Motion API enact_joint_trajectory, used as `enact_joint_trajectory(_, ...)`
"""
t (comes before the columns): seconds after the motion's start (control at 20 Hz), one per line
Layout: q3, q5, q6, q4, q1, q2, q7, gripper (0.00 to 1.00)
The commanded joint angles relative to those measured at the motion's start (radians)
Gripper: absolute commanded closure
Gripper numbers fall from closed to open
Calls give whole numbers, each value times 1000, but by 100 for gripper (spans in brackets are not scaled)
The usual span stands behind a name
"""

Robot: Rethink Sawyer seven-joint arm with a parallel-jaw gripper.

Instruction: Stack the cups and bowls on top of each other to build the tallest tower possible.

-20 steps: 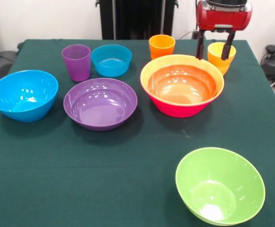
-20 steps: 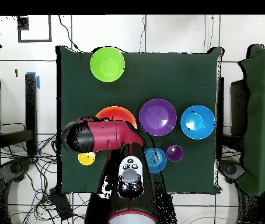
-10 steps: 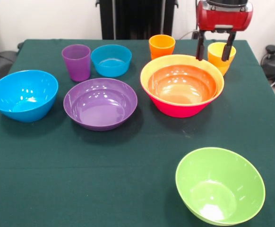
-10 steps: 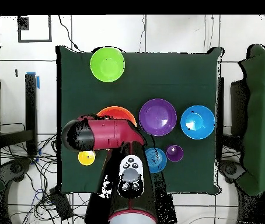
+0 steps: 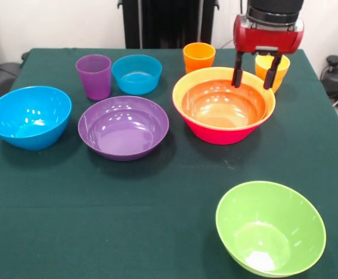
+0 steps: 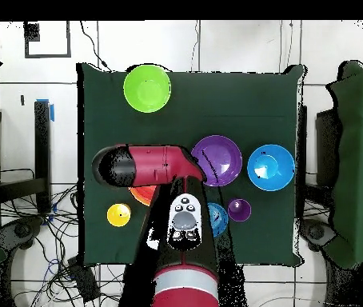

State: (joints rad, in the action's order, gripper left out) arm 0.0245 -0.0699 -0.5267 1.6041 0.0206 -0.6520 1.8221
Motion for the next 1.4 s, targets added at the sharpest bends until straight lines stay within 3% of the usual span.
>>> enact_joint_trajectory(0.05,-35,-8,-227,-222,29,76,20,0)
enact_joint_trajectory(0.35,-68,-9,-338,-340,52,102,-5,0)
enact_joint_trajectory(0.95,-84,-4,-375,-325,60,72,0,0)
enact_joint_trajectory(1.4,-90,-8,-374,-347,66,93,-14,0)
